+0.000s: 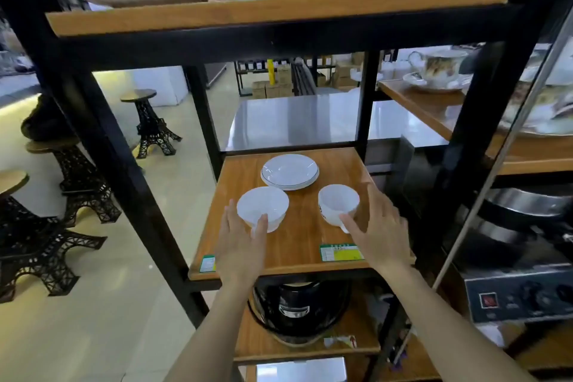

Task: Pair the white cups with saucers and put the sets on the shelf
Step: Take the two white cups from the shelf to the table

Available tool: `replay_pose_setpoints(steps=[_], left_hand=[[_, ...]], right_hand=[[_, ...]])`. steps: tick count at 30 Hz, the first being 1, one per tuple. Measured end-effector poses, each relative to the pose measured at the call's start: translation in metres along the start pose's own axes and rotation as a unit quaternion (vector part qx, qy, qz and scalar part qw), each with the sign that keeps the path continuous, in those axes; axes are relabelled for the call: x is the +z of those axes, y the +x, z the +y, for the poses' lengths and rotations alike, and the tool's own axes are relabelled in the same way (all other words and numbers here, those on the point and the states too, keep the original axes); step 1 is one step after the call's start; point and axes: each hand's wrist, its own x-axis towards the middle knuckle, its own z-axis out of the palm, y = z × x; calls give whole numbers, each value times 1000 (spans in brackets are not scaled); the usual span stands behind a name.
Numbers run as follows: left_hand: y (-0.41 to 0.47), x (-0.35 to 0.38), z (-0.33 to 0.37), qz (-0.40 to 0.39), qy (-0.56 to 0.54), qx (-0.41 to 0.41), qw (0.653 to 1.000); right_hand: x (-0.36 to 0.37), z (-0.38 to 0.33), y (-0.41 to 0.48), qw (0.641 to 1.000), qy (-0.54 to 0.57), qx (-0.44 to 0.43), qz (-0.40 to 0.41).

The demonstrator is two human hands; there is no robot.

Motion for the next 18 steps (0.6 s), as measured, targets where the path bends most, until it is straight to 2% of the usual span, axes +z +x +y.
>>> replay_pose_setpoints(steps=[4,8,12,15,18], left_hand=[[7,12,-7,1,-129,-110,986],[9,13,-2,-15,-228,-208,951],[14,8,4,-42,-302,-290,907],[15,4,6,-77,-312,-313,894],[17,2,7,-96,-333,-323,881]], right_hand=[[11,10,5,999,44,16,3],[14,8,7,982,173,60,-50],[6,-2,13,928,304,162,-142],[-3,-9,17,892,311,243,-222],[-9,-12,19,856,349,260,-280]])
